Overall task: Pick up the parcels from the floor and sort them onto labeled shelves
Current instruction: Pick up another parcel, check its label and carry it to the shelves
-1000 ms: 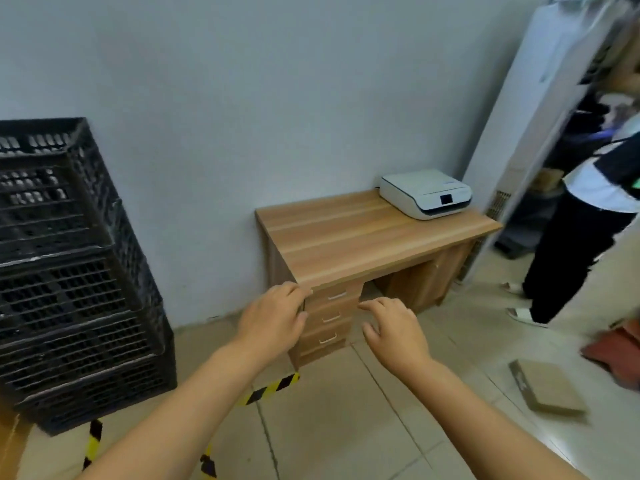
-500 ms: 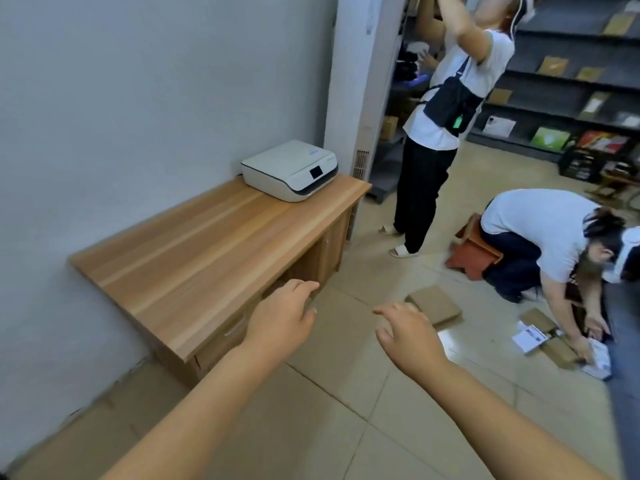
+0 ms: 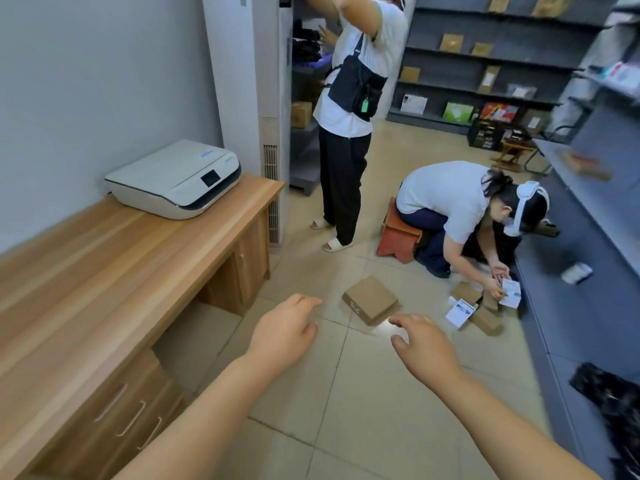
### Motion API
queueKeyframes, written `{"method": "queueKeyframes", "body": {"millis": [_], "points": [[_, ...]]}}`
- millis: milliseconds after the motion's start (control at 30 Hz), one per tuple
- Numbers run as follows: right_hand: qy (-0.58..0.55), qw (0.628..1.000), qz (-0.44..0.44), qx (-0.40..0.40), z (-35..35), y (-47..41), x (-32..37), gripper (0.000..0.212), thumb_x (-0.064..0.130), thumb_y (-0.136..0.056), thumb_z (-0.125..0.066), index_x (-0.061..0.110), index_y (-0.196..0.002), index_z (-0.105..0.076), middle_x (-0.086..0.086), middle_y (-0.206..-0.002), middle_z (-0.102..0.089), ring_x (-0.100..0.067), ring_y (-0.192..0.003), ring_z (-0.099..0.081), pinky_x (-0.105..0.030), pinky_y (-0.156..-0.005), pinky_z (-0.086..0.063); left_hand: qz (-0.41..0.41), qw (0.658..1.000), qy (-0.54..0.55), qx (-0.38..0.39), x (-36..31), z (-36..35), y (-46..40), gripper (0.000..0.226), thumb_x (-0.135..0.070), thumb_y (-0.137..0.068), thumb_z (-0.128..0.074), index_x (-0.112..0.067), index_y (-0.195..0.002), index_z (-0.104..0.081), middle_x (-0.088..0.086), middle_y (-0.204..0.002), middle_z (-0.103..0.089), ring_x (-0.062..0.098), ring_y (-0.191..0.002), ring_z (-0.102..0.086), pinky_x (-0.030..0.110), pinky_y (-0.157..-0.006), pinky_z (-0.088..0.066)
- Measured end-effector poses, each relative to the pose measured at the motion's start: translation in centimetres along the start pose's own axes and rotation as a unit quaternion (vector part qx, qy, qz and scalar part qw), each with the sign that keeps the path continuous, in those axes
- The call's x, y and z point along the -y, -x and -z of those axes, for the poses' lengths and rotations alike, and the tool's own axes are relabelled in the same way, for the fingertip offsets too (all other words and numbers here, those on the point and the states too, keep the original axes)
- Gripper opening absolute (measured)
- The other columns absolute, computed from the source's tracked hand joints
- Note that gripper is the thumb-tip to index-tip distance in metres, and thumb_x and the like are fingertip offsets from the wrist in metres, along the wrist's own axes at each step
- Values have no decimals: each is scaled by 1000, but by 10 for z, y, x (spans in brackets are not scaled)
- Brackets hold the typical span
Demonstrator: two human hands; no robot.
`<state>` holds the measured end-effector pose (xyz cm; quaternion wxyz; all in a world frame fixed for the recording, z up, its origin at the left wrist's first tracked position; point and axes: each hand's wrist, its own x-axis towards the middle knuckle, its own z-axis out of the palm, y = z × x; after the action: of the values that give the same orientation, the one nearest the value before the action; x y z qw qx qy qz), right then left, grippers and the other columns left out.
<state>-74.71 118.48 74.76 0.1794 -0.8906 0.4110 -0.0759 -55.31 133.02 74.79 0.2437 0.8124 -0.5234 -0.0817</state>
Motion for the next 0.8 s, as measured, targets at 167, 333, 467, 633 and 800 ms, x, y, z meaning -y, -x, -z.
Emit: {"method": "queueKeyframes", "body": {"millis": [167, 333, 467, 633, 800], "points": [[9, 1000, 0, 21, 25, -62, -66, 34, 18, -88, -49, 22, -121, -58, 4, -123, -60, -17, -119, -46, -31, -97, -38, 26, 999, 23, -2, -30, -37, -70, 41, -21, -88, -48, -25, -129, -48, -3, -121, -54, 18, -107, -55, 35, -84, -48], [7, 1000, -12, 26, 39, -117, -114, 33, 16, -87, -50, 19, -119, -60, 2, -122, -61, -19, -119, -46, -31, -96, -38, 44, 999, 13, 25, -43, -66, -119, 41, -20, -87, -48, -24, -128, -49, -1, -117, -54, 21, -106, -55, 33, -81, -45], [6, 999, -13, 38, 36, -159, -136, 33, 18, -88, -49, 21, -119, -59, 4, -122, -60, -17, -119, -46, -31, -96, -38, 59, 998, 3, 33, -44, -83, -163, 41, -20, -86, -48, -25, -127, -49, -1, -113, -55, 21, -101, -57, 32, -78, -45], [2, 999, -19, 49, 33, -216, -163, 33, 17, -88, -49, 21, -119, -59, 4, -122, -60, -17, -118, -47, -29, -93, -38, 52, 997, 13, 63, -43, -113, -232, 41, -21, -86, -48, -24, -127, -50, -3, -116, -55, 17, -100, -58, 31, -79, -47], [8, 999, -25, 47, 39, -296, -190, 33, 16, -88, -49, 21, -120, -59, 4, -122, -60, -16, -118, -47, -27, -93, -40, 42, 995, 18, 85, -32, -139, -325, 40, -22, -87, -47, -25, -127, -49, -5, -121, -53, 16, -105, -56, 31, -82, -47]]}}
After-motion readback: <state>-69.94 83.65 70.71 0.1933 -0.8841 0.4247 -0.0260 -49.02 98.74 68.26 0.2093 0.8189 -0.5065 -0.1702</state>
